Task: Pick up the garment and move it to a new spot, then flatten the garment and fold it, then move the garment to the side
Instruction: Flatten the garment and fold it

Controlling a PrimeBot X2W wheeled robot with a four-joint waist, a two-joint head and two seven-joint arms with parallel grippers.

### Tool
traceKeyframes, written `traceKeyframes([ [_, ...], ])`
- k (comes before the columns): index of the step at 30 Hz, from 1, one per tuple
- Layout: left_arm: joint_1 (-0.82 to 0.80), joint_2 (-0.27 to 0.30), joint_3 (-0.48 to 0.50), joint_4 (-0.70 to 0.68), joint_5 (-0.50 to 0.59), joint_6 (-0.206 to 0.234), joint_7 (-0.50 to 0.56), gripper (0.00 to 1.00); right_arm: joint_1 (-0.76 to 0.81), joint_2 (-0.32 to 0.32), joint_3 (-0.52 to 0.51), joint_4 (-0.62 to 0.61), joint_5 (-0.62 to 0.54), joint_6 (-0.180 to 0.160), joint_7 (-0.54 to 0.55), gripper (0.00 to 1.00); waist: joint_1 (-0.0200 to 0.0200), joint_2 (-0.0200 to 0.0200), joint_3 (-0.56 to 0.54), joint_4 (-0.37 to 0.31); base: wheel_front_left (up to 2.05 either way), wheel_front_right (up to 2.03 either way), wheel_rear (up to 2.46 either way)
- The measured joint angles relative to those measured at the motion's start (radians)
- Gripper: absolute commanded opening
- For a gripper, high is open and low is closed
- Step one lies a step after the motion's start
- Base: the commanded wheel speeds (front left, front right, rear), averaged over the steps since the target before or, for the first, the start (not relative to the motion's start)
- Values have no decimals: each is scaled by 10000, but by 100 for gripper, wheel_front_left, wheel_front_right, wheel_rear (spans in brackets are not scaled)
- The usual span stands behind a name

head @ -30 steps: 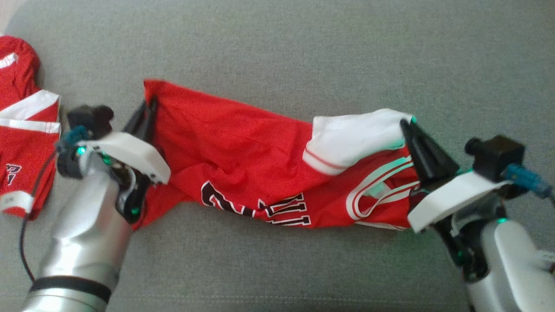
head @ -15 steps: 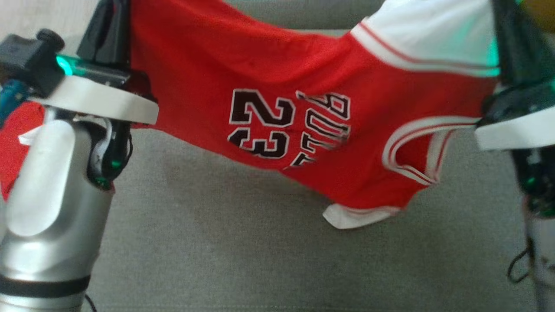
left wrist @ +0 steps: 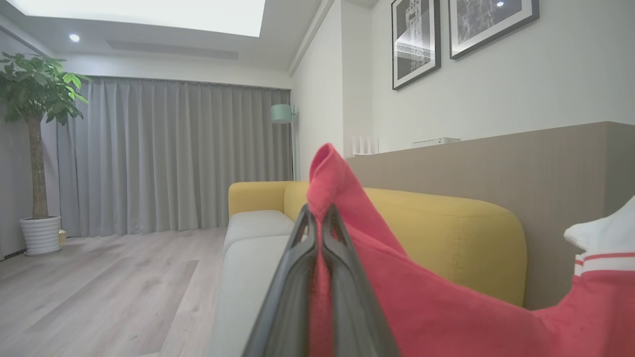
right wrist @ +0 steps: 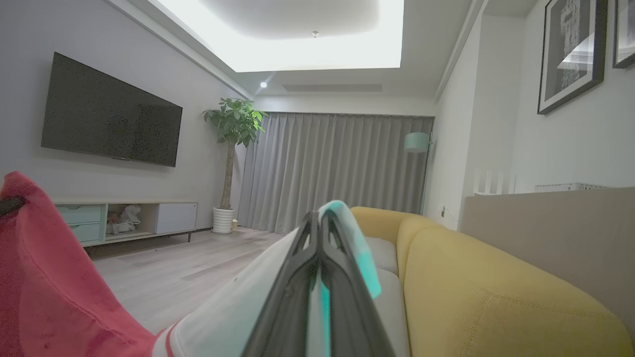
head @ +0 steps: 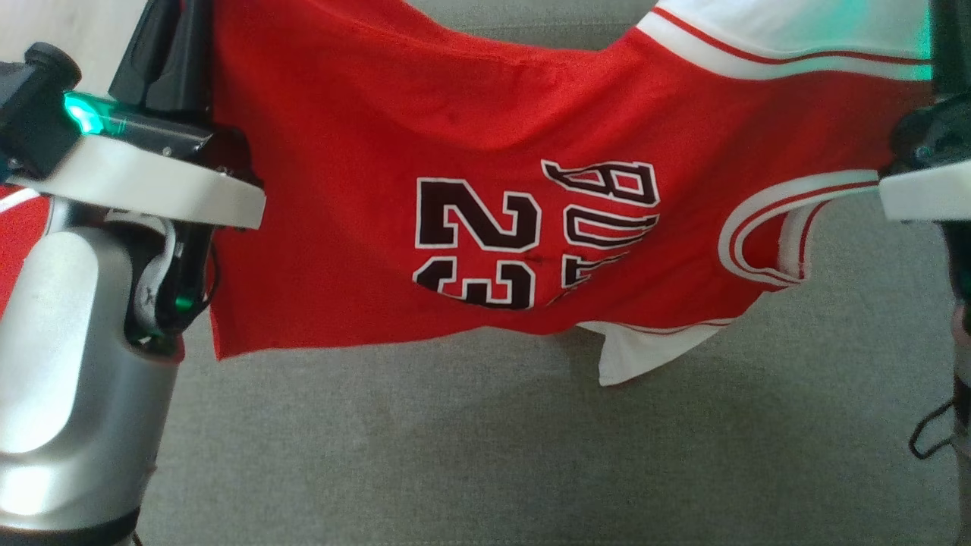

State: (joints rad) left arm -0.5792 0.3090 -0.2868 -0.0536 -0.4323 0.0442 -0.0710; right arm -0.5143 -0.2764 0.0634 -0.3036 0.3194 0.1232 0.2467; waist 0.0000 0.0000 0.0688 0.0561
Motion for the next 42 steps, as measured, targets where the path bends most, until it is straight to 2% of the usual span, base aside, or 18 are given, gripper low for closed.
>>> traceKeyframes([
  [5, -148, -69, 35, 748, -345, -104, -12, 0, -678, 13, 125, 905, 353, 0, -86, 0, 0, 0, 314, -59, 0, 0, 0],
  [11, -2220, -577, 54, 3126, -606, -658, -543, 0, -3457, 8, 1202, 2974, 911, 0, -702, 0, 0, 0, 848, -69, 0, 0, 0],
  [19, -5187, -1358, 119, 7078, -345, -1064, -1772, 0, -6974, 115, 2654, 7377, 1563, 0, -2663, 0, 0, 0, 1069, 13, 0, 0, 0],
  [22, -5961, -1526, 222, 8080, -96, -1145, -1829, 0, -8236, 453, 2963, 8934, 1898, 0, -3388, 0, 1, 0, 1096, -31, 0, 0, 0],
  [23, -6261, -1615, 401, 8397, 17, -1172, -1860, 0, -8913, 740, 3072, 9908, 2205, 0, -3547, 0, 0, 0, 1192, -67, 0, 0, 0],
  [25, -6545, -1634, 414, 8970, 211, -1304, -1871, 0, -9470, 945, 3336, 10943, 2207, 0, -3613, 0, 1, 0, 1353, -101, 0, 0, 0],
  [31, -6239, -2006, 447, 10836, 219, -1450, -1864, 0, -9406, 1632, 4339, 13212, 2382, 0, -3676, 0, 1, 0, 1894, -210, 0, 0, 0],
  [36, -5728, -2188, 625, 11390, 146, -1555, -1858, 0, -8804, 1764, 4905, 13812, 2813, 0, -3841, 0, 2, 0, 2341, -252, 0, 0, 0],
  [42, -4697, -2491, 1469, 11712, -752, -1674, -1858, 0, -6776, 1795, 5570, 14101, 3630, 0, -4182, 0, 3, 0, 2903, -229, 0, 0, 0],
])
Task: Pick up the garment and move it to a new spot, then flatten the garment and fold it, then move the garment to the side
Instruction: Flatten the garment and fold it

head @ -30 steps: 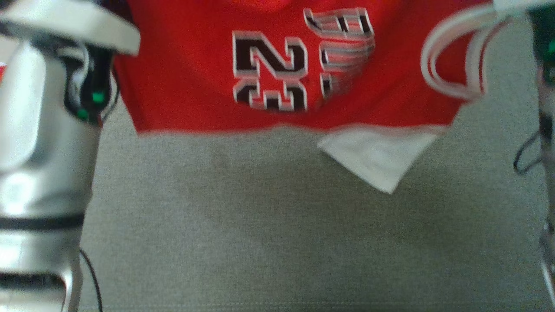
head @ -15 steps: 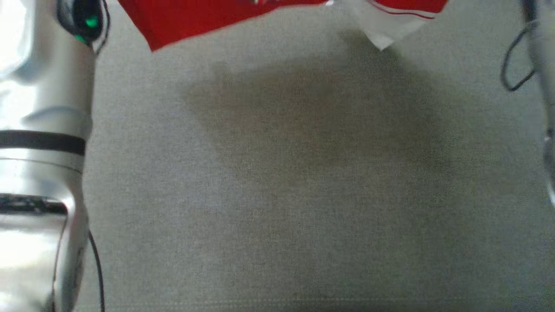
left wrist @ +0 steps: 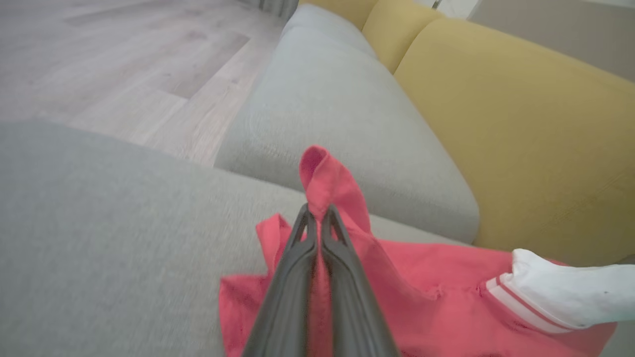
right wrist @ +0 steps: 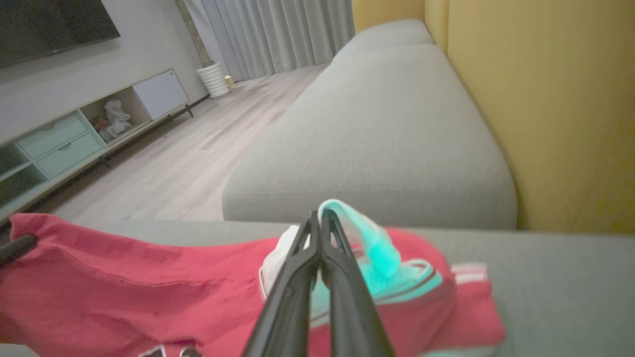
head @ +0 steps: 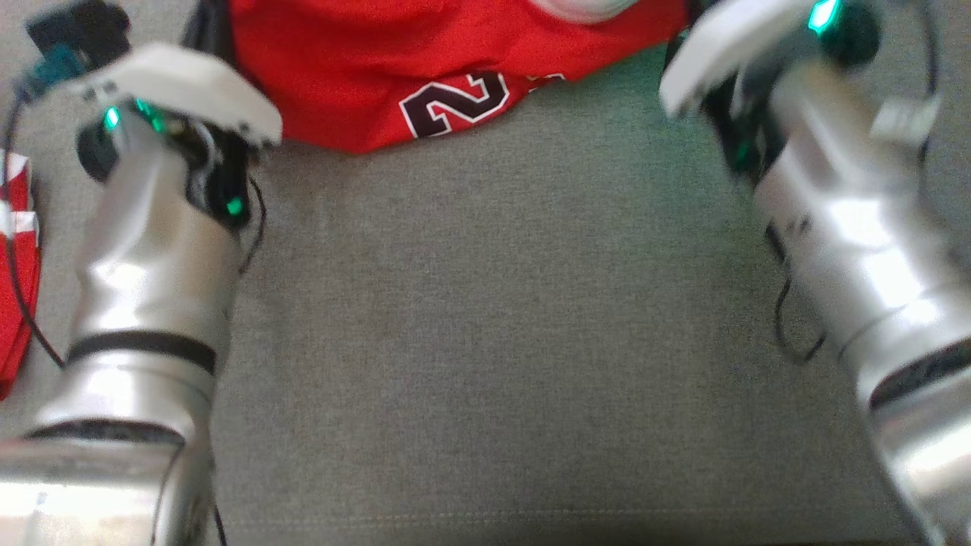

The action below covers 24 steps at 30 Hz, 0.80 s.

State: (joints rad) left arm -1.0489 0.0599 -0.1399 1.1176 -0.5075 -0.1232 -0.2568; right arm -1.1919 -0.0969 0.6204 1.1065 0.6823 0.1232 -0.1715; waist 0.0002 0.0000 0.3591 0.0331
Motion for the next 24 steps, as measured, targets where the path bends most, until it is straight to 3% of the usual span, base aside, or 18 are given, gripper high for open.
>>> traceKeyframes([
  [6, 1810, -180, 608, -945, -355, -12, 0, 0, 2542, -56, 257, -1078, 1154, 0, -539, 0, 0, 0, -129, 48, 0, 0, 0],
  [13, 5015, -186, 433, -3104, -282, -12, 2, 0, 5983, -771, -40, -3833, 1651, 0, -769, 0, -3, 1, -951, -23, 0, 0, 0],
  [18, 6659, 48, -54, -4389, -184, -13, 0, 0, 8539, -1375, -1085, -6125, 1020, 0, -780, 0, -3, 1, -1563, -19, 0, 0, 0],
  [24, 8513, 685, -167, -5843, -146, -8, 186, 0, 11572, -1342, -2435, -8853, -184, 0, 132, 0, -3, 1, -2223, -70, 0, 0, 0],
])
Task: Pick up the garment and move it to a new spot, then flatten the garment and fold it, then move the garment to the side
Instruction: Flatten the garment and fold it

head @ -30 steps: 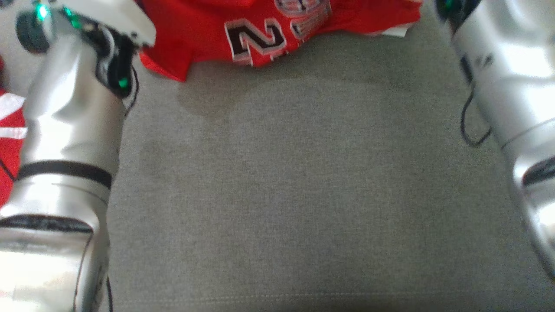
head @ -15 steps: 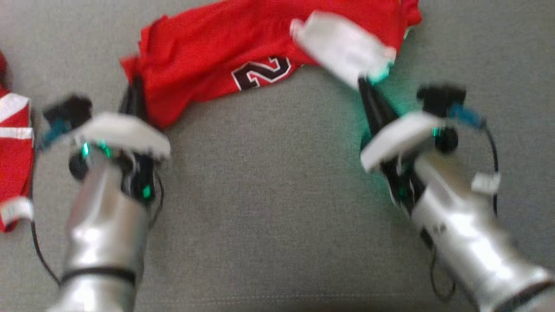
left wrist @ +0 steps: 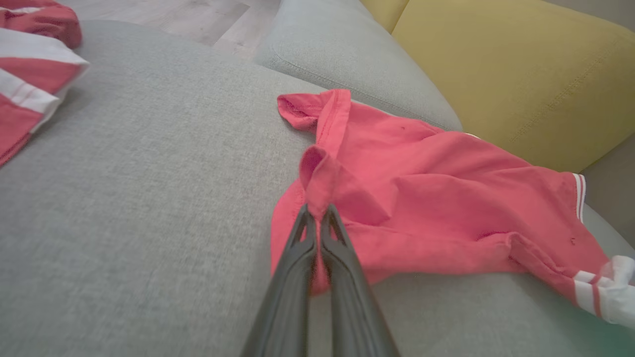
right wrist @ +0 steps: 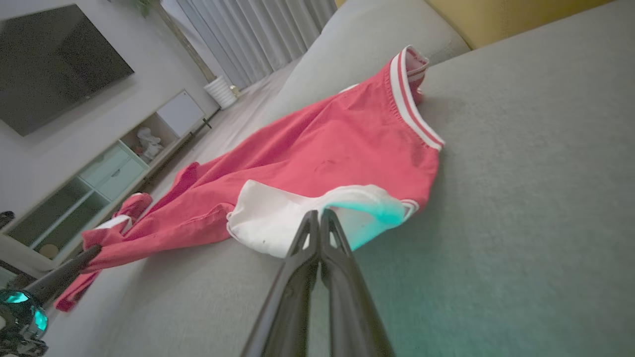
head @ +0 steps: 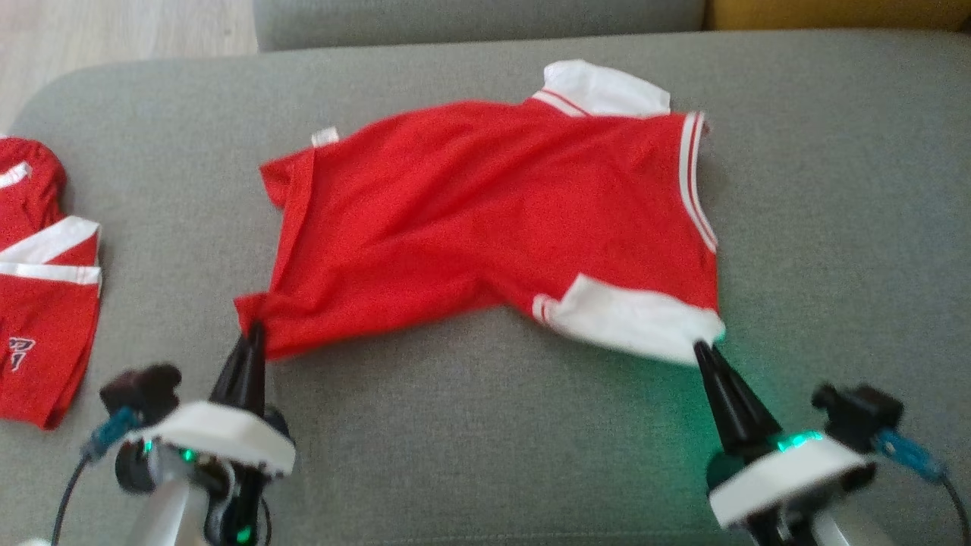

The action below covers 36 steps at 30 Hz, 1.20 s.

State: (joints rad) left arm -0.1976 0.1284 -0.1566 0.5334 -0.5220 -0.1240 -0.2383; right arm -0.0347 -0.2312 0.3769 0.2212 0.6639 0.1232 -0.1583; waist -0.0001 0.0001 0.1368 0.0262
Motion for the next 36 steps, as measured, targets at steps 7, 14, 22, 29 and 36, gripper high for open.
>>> traceKeyframes([
  [7, 1982, 355, 138, -2240, -2, 732, 623, 0, 2794, 970, -1494, -2964, -1442, 0, 2038, 0, 0, 0, -517, -82, 0, 0, 0],
  [14, 3576, 639, 430, -4395, -4, 1613, 1337, 0, 4308, 1563, -1983, -4627, -2033, 0, 3317, 0, 0, 0, -904, -154, 0, 0, 0],
  [22, 4446, 780, 445, -5544, -100, 2017, 2013, 0, 4839, 1730, -2243, -5196, -2255, 0, 3977, 0, 0, 0, -1161, -228, 0, 0, 0],
  [29, 4428, 842, 401, -5672, -182, 2094, 2474, 0, 4458, 1659, -2276, -5214, -2518, 0, 3940, 0, 0, 0, -983, -184, 0, 0, 0],
  [36, 3963, 865, 224, -5319, -531, 2025, 3189, 0, 2499, 1018, -2155, -4420, -2516, 0, 3576, 0, 0, 0, -653, -166, 0, 0, 0],
])
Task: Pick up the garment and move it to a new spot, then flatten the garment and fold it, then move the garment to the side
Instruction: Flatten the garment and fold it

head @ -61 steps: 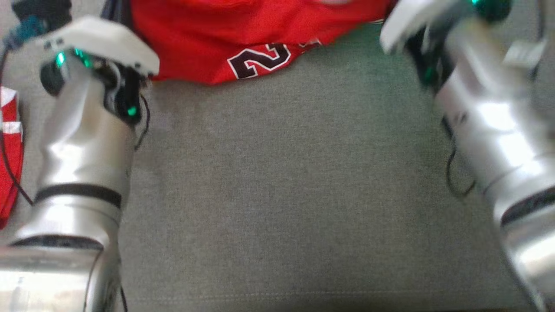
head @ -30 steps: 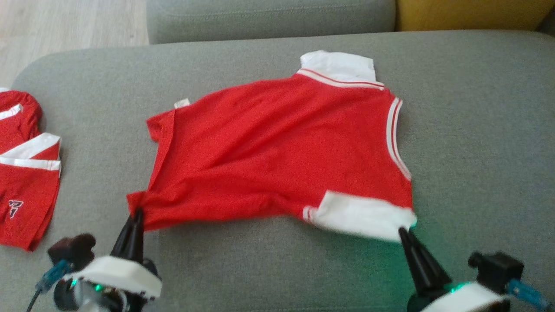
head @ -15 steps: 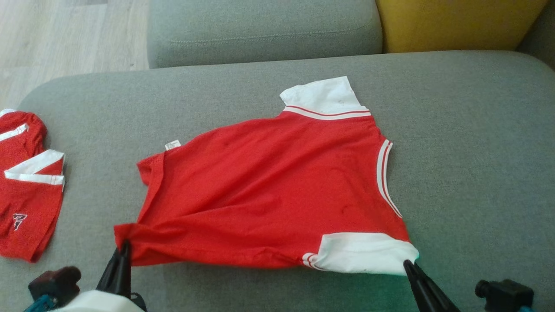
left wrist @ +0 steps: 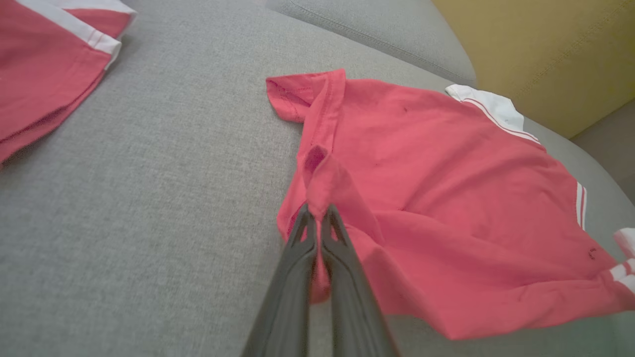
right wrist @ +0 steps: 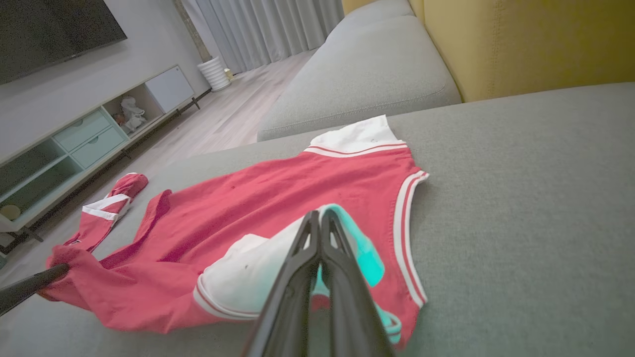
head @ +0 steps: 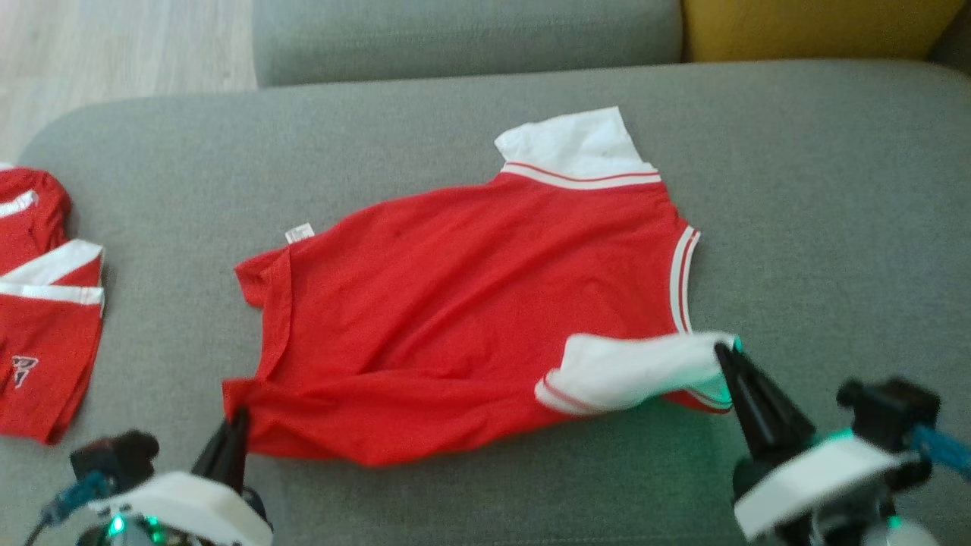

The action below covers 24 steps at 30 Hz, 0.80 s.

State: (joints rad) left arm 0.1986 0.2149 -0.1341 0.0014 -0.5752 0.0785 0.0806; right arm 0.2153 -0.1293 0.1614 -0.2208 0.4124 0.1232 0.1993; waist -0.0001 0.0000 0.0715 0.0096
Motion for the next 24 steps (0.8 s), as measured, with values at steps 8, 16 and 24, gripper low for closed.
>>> traceKeyframes([
  [8, -1387, 96, 102, 619, -171, -142, 15, 0, -2436, -679, 514, 1983, 188, 0, -428, 0, 0, 0, 744, 125, 0, 0, 0],
  [16, -2484, 4, 207, 1793, -428, -399, -435, 0, -4388, -1281, 1509, 4335, 527, 0, -1758, 0, 2, 0, 1581, 391, 0, 0, 0],
  [24, -3268, -320, 19, 3032, -604, -796, -844, 100, -5024, -1277, 1701, 5588, 917, 0, -2731, 100, 2, 0, 1896, 449, 0, 0, 0],
])
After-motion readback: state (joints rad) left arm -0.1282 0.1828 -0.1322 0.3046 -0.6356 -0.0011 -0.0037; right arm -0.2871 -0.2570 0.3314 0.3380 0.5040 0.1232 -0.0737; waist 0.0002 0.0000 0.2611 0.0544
